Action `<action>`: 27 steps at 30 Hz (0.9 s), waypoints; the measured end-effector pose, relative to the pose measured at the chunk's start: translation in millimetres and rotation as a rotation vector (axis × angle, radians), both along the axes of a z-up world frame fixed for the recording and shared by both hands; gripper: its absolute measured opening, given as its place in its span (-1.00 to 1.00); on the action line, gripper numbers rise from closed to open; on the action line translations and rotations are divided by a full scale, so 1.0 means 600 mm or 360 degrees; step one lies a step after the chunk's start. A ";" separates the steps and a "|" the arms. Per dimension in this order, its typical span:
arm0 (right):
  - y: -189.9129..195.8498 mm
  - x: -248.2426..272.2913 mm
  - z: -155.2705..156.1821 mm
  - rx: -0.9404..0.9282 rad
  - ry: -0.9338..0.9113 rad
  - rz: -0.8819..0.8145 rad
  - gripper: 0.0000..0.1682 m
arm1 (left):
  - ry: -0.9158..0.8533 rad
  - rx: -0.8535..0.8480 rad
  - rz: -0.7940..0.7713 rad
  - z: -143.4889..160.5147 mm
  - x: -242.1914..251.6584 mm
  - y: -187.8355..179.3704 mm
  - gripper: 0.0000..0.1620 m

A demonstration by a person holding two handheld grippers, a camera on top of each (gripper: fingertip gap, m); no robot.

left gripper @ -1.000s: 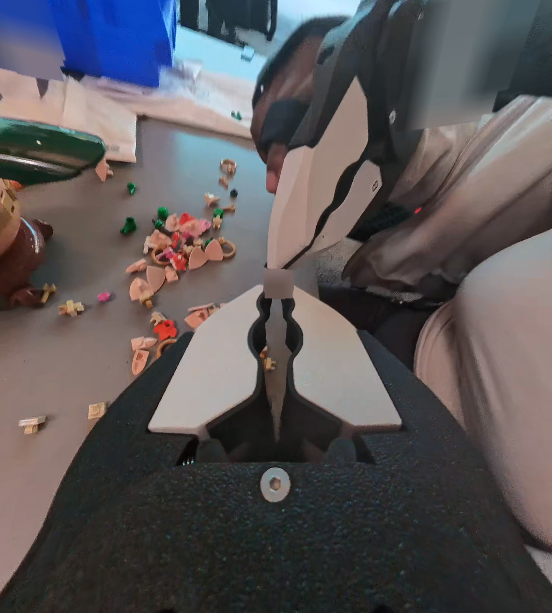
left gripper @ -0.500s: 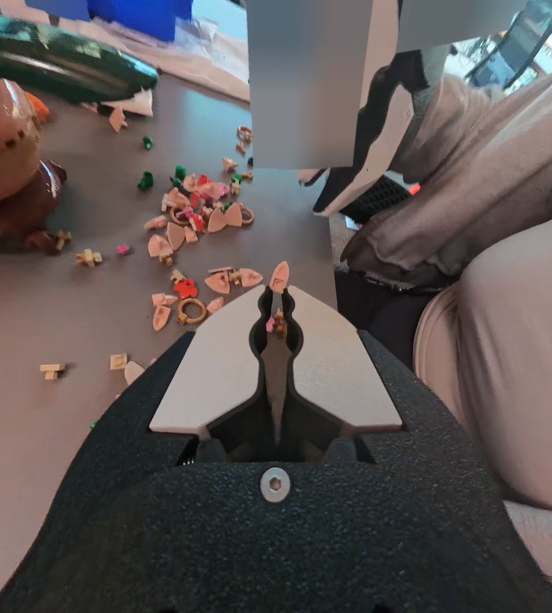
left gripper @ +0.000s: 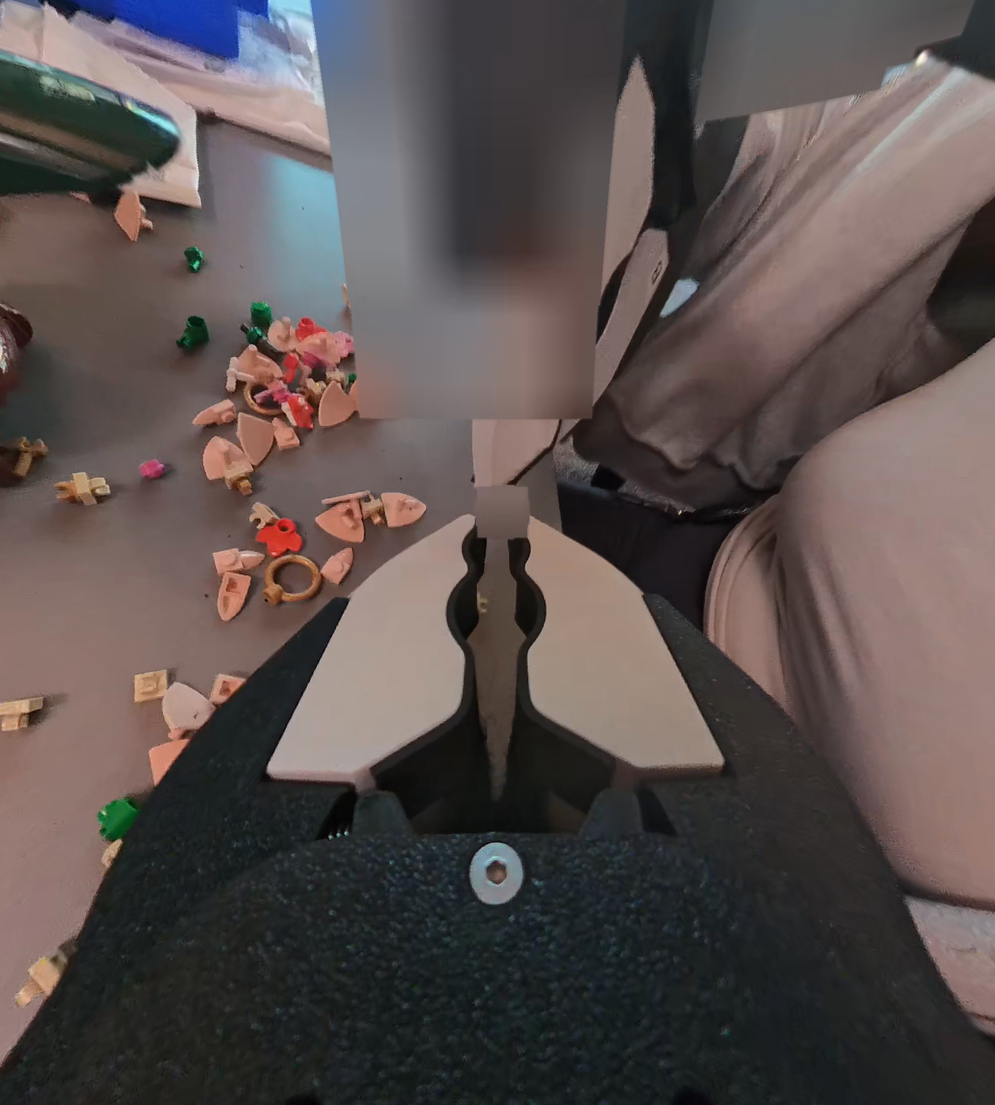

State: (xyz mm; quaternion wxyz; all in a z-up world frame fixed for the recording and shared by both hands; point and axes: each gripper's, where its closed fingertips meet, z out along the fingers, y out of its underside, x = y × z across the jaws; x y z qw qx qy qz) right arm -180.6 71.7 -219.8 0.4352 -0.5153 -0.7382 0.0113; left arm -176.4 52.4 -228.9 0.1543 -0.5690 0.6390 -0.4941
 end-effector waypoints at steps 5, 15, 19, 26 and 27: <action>0.024 0.013 0.055 -0.0118 0.0733 -0.0309 -1.00 | -0.0355 -0.0180 0.0086 0.054 0.009 0.018 -0.72; 0.044 0.050 0.036 -0.0028 0.1012 -0.0667 -1.00 | -0.0404 -0.0114 0.0306 0.036 0.034 0.050 -0.82; 0.025 0.048 0.029 0.0044 0.0879 -0.0585 -1.00 | -0.0427 -0.0128 0.0231 0.043 0.027 0.042 -0.82; -0.001 0.010 0.028 0.0198 0.0352 -0.0200 -0.65 | -0.0371 -0.0150 0.0021 0.040 0.020 0.002 -0.82; -0.003 0.005 0.027 0.0197 0.0300 -0.0151 -0.67 | -0.0371 -0.0153 0.0012 0.041 0.019 0.000 -0.82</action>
